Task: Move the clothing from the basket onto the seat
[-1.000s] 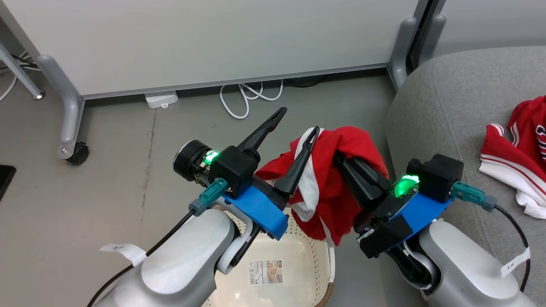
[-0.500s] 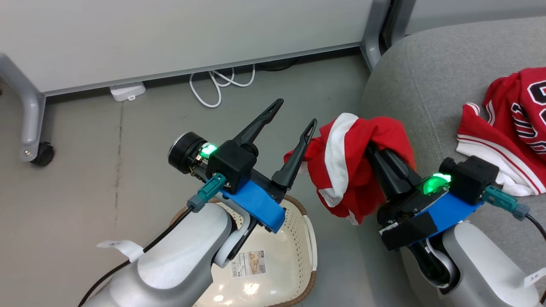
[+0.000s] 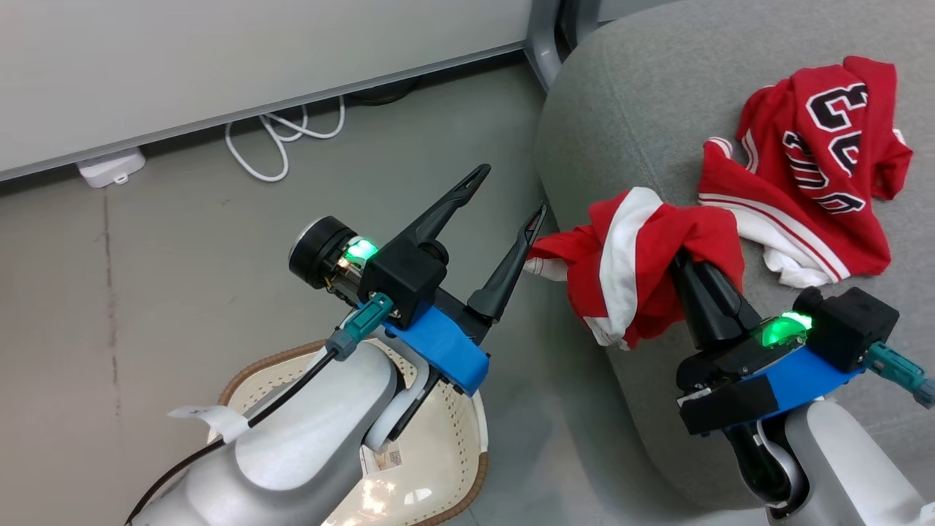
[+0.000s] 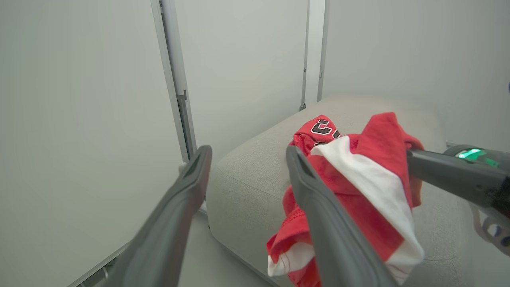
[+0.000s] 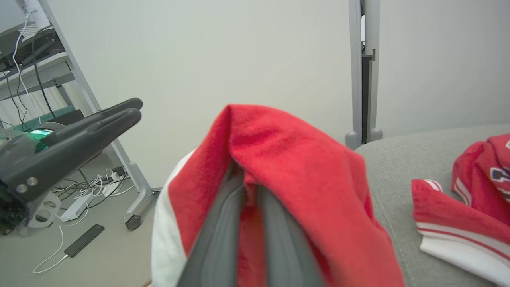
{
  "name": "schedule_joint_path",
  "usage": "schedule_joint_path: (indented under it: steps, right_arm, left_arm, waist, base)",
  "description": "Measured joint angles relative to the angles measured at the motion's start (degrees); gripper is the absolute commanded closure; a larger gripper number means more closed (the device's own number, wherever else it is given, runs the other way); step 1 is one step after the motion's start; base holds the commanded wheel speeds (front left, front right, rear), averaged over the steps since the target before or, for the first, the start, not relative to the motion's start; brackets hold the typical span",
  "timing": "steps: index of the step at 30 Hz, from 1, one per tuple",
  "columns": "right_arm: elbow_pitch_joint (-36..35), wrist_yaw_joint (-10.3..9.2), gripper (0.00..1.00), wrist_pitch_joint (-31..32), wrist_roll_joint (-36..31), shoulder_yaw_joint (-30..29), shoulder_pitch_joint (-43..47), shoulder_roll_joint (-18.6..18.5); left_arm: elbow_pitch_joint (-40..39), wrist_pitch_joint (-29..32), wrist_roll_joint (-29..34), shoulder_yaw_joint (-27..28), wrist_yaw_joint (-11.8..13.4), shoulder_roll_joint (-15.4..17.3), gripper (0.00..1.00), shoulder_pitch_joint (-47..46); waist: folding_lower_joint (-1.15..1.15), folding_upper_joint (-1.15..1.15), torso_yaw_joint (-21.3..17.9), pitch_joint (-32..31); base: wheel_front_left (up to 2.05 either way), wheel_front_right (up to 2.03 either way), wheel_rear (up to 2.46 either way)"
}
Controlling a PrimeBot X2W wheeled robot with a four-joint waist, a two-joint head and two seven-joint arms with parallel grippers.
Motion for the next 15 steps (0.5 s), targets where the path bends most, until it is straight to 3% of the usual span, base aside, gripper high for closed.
schedule_joint_path:
  steps: [15]
  right_arm:
    - [-0.99, 0.00, 1.00, 0.00, -1.56, -4.02, 3.48, 1.49]
  left_arm:
    - [0.55, 0.68, 0.56, -1.57, -0.18, -0.26, 0.00, -0.99]
  waist:
    - [0.00, 0.00, -6.44, 1.05]
  base:
    - [0.00, 0.00, 0.00]
